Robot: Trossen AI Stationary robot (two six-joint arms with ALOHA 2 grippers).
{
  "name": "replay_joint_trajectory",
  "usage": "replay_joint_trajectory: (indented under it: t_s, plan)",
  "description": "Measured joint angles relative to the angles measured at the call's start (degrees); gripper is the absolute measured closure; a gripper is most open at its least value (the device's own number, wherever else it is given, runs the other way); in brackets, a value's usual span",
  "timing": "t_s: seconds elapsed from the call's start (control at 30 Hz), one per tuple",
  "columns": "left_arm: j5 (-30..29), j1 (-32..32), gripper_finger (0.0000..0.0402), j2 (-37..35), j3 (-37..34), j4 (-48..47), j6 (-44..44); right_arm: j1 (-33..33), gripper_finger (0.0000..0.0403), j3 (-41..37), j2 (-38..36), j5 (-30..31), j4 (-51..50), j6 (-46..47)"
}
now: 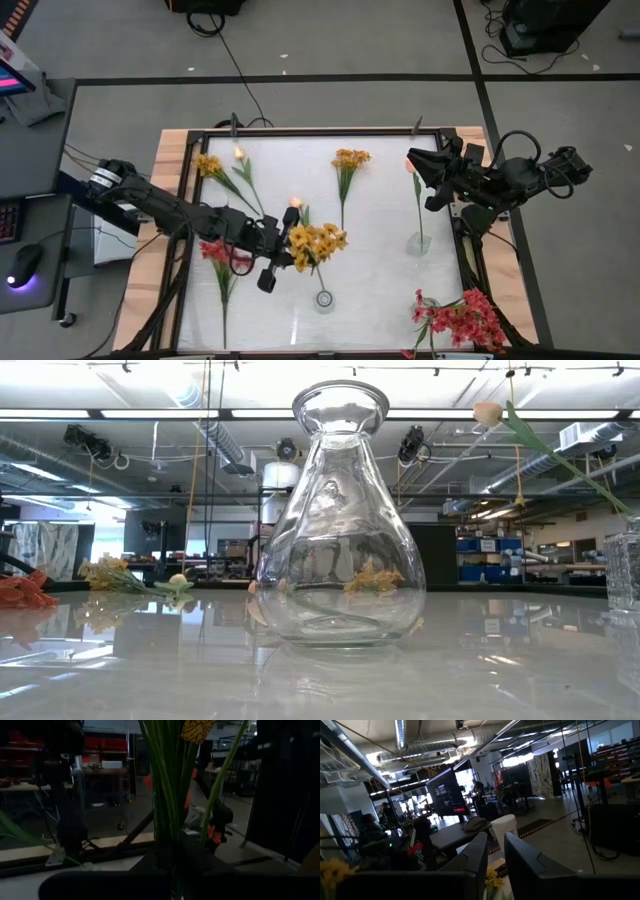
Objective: Sort flowers into vase by color
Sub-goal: Put the middle yellow flowers into the bottom left transparent vase
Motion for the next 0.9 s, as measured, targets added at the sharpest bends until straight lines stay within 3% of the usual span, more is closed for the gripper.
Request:
replay_joint_trajectory:
  t_s: [0.63,0.9]
  plan:
    - [0.38,-1.21,0.0386,10.17,3.92,3.30,-3.25,-0.02,0.0328,0.02,0.00,0.02,0.02,0.00]
    - [-0.70,-1.38,0.0386,10.93,4.66,2.91,-3.43,0.00,0.0328,0.02,-0.01,0.02,0.02,0.00]
